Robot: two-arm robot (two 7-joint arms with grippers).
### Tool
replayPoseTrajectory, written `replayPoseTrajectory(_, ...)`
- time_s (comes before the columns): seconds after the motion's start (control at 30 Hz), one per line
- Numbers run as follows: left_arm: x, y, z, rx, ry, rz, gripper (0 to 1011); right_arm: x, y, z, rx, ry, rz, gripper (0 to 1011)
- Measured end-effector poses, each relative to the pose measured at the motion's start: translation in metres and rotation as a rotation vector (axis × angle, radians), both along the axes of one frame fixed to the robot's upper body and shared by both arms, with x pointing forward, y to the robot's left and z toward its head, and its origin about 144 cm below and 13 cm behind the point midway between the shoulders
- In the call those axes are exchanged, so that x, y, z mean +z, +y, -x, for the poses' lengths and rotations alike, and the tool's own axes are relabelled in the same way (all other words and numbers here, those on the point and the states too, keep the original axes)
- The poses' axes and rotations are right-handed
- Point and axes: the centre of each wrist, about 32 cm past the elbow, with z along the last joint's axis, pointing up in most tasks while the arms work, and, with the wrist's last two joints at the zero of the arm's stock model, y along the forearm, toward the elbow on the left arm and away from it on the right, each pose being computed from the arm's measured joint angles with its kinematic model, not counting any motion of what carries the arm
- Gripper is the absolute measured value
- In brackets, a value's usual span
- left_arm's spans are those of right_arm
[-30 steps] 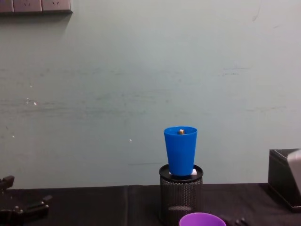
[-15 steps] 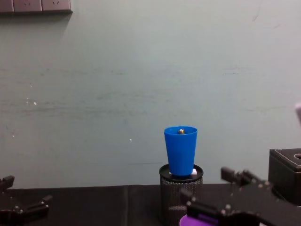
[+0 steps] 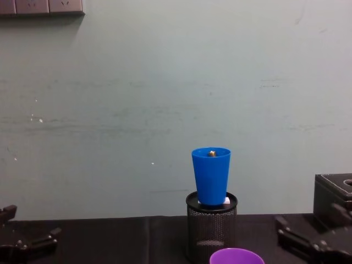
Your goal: Pick up one cup with a gripper and tap it against the other cup.
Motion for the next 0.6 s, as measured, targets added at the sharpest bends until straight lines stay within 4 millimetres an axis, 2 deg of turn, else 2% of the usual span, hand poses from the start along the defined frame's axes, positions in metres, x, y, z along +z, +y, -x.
replayPoseTrajectory(0.2,0.000,0.000,0.000,0.000,0.000,0.000,1000,-0.012,-0.003,0.004,-0.086,0.019,-0.012,1002)
replayPoseTrajectory(0.6,0.000,0.000,0.000,0.000,0.000,0.000,1000,-0.015,-0.006,0.006,-0.119,0.020,-0.002,1002)
